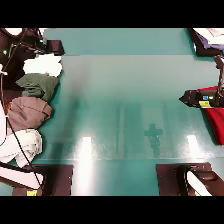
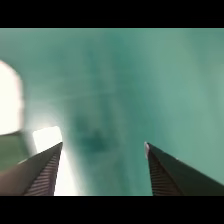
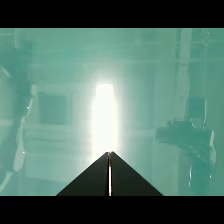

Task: Fold the shirts.

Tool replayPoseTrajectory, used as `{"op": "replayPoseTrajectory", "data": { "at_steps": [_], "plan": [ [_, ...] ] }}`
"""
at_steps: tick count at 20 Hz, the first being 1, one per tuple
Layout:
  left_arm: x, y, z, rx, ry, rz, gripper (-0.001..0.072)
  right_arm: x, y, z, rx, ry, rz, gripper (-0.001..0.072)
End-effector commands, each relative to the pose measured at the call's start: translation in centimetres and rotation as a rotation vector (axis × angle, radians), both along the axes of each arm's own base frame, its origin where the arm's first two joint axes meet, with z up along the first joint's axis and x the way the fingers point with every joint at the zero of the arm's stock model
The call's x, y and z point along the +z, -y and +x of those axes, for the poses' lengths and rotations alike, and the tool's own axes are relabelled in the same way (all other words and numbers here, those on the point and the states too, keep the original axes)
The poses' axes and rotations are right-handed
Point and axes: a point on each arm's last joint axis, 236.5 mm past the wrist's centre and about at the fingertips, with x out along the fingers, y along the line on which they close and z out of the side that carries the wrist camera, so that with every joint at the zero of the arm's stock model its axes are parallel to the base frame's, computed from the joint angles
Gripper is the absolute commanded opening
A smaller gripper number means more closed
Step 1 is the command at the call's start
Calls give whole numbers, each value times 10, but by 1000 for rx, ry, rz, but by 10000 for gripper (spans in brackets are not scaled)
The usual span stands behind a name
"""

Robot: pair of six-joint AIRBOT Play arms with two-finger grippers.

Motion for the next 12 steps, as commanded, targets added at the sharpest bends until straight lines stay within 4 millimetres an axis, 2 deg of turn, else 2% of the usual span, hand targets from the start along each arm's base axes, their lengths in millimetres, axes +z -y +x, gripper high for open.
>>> {"op": "replayPoseTrajectory", "data": {
  "at_steps": [1,4,7,10,12],
  "plan": [
    [-39,-69,30,155,2,148,612,-1,-1,-2,-14,-16,12,20],
    [-102,-99,46,196,-76,155,612,-3,-1,-6,-9,-30,12,20],
    [-147,-114,56,212,-115,160,612,-3,-1,-5,-9,-31,12,20],
    [-170,-115,64,208,-116,161,611,-3,-1,-5,-16,-33,16,20],
    [-168,-114,69,209,-92,157,609,-3,-1,-5,-31,-37,24,20]
  ]
}}
